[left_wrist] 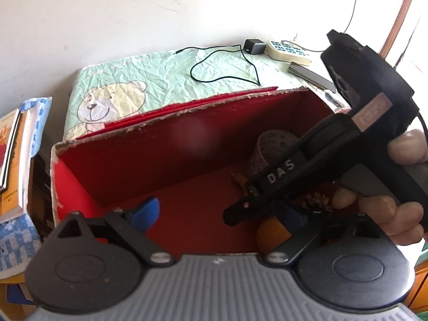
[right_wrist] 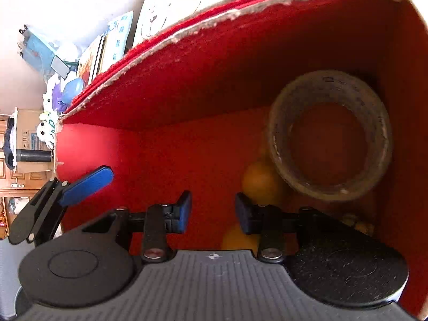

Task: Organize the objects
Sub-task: 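Withdraw the right tool from the box back toward the items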

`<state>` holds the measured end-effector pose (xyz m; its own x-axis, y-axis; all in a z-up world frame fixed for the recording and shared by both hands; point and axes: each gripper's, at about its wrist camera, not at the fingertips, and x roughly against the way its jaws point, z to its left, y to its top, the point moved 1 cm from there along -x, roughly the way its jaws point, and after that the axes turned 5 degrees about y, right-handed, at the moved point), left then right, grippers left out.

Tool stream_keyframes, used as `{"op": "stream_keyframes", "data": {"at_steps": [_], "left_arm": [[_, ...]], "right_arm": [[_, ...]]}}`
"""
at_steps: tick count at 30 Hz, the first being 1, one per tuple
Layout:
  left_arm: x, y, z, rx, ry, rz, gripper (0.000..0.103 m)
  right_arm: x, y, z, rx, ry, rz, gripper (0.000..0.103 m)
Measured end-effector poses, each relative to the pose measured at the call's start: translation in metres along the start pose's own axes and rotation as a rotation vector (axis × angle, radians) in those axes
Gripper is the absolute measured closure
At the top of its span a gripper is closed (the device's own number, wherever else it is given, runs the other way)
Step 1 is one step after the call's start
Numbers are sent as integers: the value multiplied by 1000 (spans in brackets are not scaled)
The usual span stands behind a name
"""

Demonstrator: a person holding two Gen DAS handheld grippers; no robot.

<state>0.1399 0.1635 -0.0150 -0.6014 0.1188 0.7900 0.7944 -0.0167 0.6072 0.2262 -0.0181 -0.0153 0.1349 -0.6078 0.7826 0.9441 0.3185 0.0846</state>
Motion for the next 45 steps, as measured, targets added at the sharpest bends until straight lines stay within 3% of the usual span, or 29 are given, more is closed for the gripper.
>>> {"op": "stream_keyframes", "data": {"at_steps": [15,19,24,30,34,45], "left_arm": [[-7,1,3,35,60,46,9],[-8,2,-2,29,144,53,10],[3,1,-8,76,183,46,11],[21,-3,-31,61,290,25,12],[32,-7,-50,45,357,13,13],[69,-22,-80,125,429,-12,16]], "right_arm": [[29,-27,-15,-23,52,-159,62],[34,-40,-12,10,98,-195,62],[50,-55,-10,72,69,-313,61],[79,-74,-23,103,76,-416,61],[68,-83,-15,137,86,-465,61],[82,-110,3,305,112,-497,65]]}}
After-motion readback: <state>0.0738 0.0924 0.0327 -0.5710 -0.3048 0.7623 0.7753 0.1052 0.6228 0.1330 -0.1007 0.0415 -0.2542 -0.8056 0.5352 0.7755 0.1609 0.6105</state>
